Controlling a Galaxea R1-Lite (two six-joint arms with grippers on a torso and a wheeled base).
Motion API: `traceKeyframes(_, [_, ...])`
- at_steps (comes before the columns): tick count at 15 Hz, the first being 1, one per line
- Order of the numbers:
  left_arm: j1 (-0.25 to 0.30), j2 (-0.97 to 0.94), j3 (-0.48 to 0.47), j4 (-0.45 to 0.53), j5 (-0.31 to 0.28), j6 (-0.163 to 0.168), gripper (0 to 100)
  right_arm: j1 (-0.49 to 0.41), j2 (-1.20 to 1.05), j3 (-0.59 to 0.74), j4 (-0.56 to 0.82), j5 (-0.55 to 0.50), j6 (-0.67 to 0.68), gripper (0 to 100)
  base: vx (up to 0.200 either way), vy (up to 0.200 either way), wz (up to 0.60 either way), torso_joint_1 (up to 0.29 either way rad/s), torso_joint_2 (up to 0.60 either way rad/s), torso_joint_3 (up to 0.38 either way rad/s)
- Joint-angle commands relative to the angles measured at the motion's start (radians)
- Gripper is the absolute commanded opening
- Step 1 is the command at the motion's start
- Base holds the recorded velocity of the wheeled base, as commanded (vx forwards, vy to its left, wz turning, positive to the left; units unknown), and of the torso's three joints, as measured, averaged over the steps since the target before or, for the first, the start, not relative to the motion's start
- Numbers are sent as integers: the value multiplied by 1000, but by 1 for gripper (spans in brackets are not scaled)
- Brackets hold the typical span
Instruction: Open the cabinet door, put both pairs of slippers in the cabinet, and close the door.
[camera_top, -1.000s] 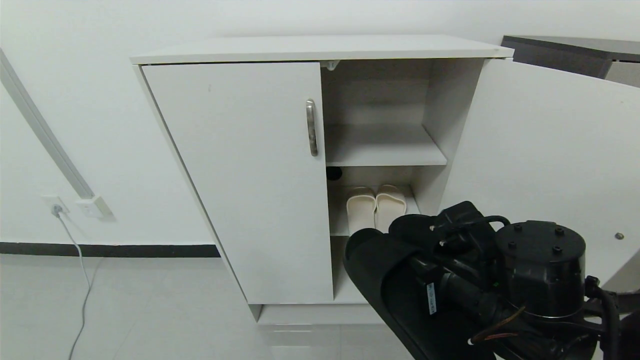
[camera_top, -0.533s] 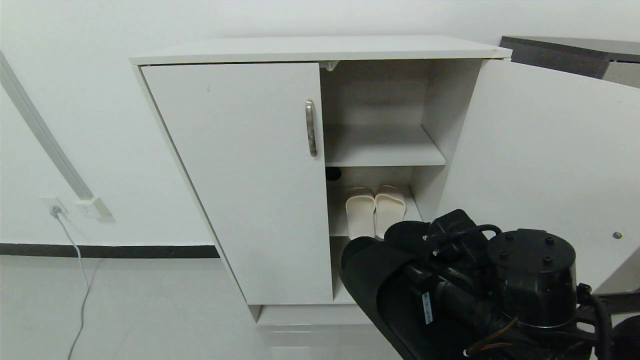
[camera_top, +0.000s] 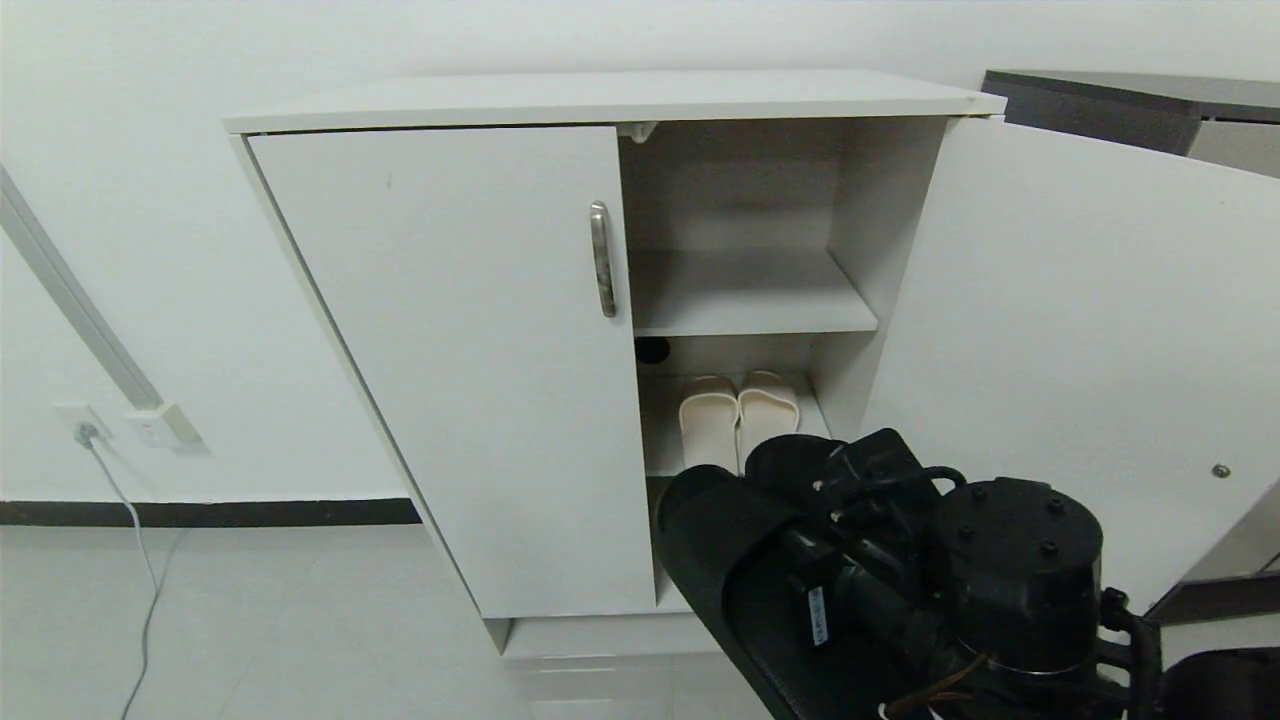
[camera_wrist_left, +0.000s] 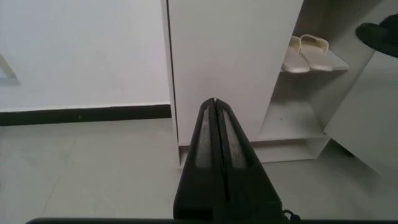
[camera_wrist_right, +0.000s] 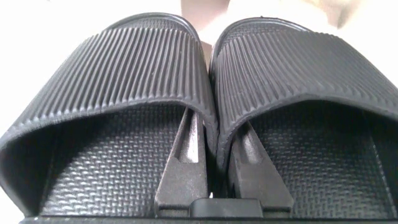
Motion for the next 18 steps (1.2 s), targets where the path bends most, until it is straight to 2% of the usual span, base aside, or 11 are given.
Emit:
traceKeyframes(1, [0, 2, 0, 0, 0, 0, 0, 8, 90, -100, 22, -91, 7, 0, 0, 0, 0, 0, 0, 0])
traceKeyframes(2, [0, 2, 0, 0, 0, 0, 0, 8, 150, -227, 76, -195, 13, 0, 0, 0, 0, 0, 0, 0])
traceKeyframes(3, [0, 2, 0, 0, 0, 0, 0, 8, 173, -322, 145, -238, 33, 0, 0, 0, 0, 0, 0, 0])
traceKeyframes(4, [0, 2, 0, 0, 0, 0, 0, 8, 181, -428, 258, -281, 67, 0, 0, 0, 0, 0, 0, 0])
traceKeyframes(6, [0, 2, 0, 0, 0, 0, 0, 5, 196, -675, 573, -370, 184, 0, 0, 0, 0, 0, 0, 0])
traceKeyframes(7, [0, 2, 0, 0, 0, 0, 0, 3, 202, -714, 614, -394, 199, 0, 0, 0, 0, 0, 0, 0])
traceKeyframes(8, [-1, 2, 0, 0, 0, 0, 0, -18, 237, -876, 734, -459, 231, 0, 0, 0, 0, 0, 0, 0])
traceKeyframes(10, [0, 2, 0, -2, 0, 0, 0, -43, 251, -961, 748, -457, 179, 0, 0, 0, 0, 0, 0, 0])
traceKeyframes(18, [0, 2, 0, 0, 0, 1, 0, -63, 279, -981, 743, -431, 158, 0, 0, 0, 0, 0, 0, 0])
